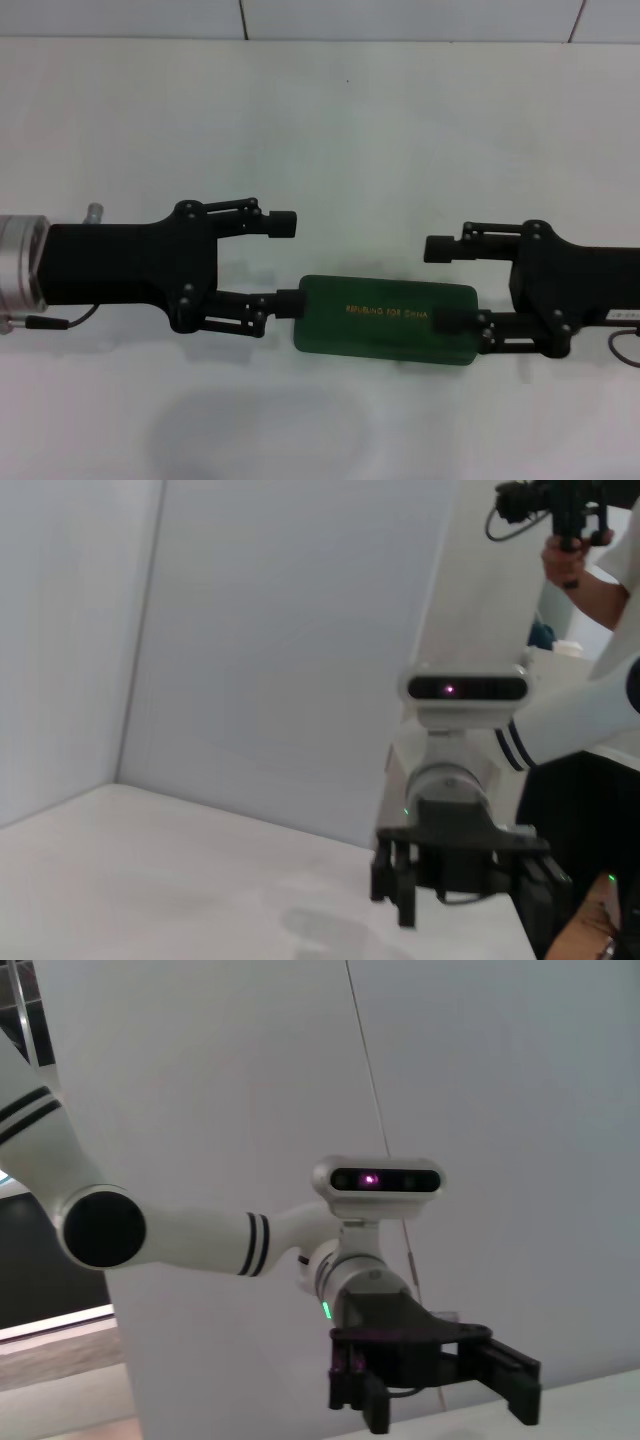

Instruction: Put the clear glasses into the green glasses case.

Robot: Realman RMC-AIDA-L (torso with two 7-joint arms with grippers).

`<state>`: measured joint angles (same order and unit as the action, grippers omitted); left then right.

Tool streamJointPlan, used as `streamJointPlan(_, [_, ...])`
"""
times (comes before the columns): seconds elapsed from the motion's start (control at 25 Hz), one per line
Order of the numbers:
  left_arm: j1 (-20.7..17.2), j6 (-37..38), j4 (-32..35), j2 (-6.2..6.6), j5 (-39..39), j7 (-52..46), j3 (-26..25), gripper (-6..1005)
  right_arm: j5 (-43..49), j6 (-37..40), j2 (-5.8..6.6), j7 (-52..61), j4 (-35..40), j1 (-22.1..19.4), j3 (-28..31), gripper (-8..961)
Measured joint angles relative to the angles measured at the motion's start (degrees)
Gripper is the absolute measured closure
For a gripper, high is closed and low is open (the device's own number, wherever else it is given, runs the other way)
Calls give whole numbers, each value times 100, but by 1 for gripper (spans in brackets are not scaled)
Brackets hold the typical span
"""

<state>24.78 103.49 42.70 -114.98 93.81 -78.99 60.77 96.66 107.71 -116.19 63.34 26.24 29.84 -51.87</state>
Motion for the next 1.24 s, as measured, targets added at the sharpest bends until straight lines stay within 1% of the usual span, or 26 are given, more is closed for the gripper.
streamJointPlan(0.16, [-29,3,-5,-3,3,2,-60,105,-266,-284,0,6,-34,47,-287,254])
streamJointPlan(0.32, [-40,4,-40,0,9,1,-62,111,-312,-474,0,46,-33,117,-589,248])
streamJointPlan(0.4, [-36,4,-48,-2,12,-13,-64,115,-315,-517,0,43,-27,117,-644,245])
streamJointPlan(0.64, [-39,4,-51,-8,14,-56,-66,116,-410,-544,0,17,27,85,-624,62])
streamJointPlan(1.24, [-77,4,-60,-24,15,-65,-66,116,-470,-631,5,11,40,115,-658,62])
